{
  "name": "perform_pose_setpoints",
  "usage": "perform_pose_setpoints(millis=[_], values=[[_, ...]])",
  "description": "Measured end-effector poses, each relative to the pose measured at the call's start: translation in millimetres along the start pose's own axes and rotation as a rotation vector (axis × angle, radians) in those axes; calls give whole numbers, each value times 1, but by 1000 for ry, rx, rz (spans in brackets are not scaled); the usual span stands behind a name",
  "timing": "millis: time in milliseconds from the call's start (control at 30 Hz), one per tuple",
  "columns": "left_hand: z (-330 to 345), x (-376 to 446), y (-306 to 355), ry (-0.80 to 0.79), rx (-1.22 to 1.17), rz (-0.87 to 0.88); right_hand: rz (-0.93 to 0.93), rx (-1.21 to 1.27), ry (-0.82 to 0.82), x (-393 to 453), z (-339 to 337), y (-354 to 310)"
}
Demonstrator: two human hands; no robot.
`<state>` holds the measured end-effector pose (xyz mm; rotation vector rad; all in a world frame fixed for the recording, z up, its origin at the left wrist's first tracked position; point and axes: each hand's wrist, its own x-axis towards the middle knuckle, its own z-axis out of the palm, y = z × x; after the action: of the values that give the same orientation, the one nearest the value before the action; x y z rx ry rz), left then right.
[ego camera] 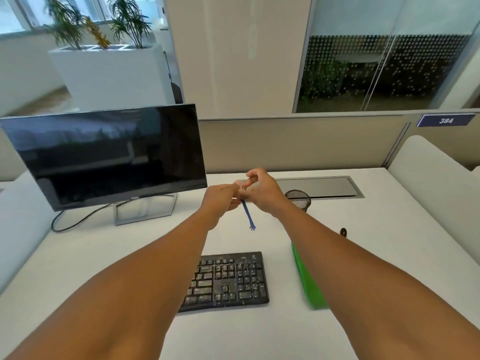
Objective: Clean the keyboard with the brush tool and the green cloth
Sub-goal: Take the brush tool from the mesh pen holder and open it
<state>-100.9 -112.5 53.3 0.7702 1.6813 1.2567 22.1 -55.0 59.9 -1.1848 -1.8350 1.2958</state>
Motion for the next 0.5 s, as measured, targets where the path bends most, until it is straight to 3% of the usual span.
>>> perform_pose_setpoints(millis=[133, 333, 500], values=[[-28, -13, -15, 40, -3, -17, 9, -85, -135, -9, 18, -5], [-73, -31, -33, 293, -204, -124, 131, -16, -331, -19, 51, -12], [-115, -49, -52, 384, -299, -163, 220, 156, -274, -28, 83, -15]])
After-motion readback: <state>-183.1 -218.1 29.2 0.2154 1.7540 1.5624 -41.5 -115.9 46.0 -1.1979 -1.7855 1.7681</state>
